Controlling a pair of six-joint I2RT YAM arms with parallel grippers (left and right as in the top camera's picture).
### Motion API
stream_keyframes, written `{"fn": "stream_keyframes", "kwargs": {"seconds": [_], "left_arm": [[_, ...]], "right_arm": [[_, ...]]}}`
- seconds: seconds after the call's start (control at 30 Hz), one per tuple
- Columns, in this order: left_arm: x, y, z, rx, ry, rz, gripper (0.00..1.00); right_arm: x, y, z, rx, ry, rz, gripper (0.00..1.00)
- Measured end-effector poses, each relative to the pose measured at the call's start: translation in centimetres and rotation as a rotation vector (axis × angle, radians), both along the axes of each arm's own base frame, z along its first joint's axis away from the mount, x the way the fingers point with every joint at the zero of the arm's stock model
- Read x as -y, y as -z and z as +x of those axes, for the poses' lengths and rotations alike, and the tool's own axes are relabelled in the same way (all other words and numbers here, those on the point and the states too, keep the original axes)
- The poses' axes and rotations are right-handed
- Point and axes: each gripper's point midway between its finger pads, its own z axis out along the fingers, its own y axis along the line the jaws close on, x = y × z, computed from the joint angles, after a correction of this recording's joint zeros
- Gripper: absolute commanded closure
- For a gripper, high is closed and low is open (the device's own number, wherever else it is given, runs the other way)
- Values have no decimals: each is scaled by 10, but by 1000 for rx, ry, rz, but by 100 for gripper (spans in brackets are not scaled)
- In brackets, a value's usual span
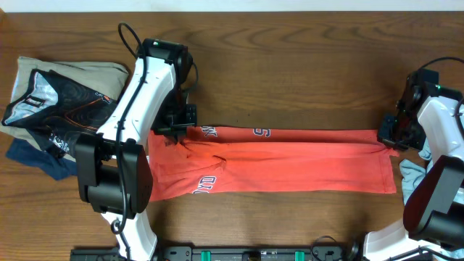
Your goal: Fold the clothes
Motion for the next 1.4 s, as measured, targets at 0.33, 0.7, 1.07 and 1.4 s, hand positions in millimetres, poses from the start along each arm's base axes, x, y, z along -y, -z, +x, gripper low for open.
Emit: {"fn": "stream_keyframes", "kwargs": {"seconds": [0.33,0.7,1.07,1.4], "left_arm": [[-2,0,-20,-83,10,19,94],[6,5,-33,-120,53,31,93],[9,14,-51,-184,85,50,94],[-4,29,-87,-321,88,94,94]], "right_arm": [[13,-1,-13,-35,50,-23,87],[14,-1,-17,-50,57,-25,82],[16,-3,-27,-94,56,-41,76],[14,-3,-26,-90,56,-28,71]]}}
